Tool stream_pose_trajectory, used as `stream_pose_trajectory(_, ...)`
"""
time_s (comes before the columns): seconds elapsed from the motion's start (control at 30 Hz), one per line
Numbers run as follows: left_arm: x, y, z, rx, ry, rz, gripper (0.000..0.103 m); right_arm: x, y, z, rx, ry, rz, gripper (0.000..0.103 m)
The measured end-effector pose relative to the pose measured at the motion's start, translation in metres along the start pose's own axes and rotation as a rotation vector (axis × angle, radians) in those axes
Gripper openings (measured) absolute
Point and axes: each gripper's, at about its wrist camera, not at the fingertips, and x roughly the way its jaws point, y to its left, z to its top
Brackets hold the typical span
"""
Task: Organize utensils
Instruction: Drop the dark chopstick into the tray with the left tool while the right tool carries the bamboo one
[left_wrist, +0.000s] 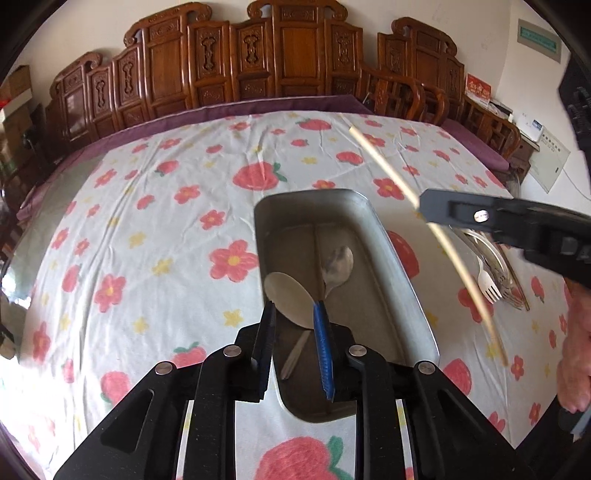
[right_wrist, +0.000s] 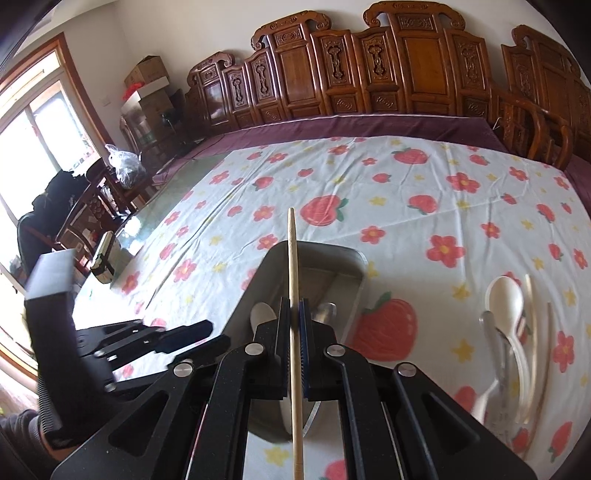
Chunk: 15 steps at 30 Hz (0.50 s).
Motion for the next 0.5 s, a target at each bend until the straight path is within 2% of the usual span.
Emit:
stream_pose_trajectory(0.27, -0.017, 0.025, -0.006, -0.029, -0.028, 0.017, 0.020, 0.032, 0.011, 0.002, 0.034, 0.027, 0.019, 0.006)
stream_pose_trajectory(0.5, -0.020, 0.032, -0.011, -0.037, -0.027, 0.021, 0.020, 0.039, 0.012, 0.001, 0.048, 0.033, 0.013, 0.008)
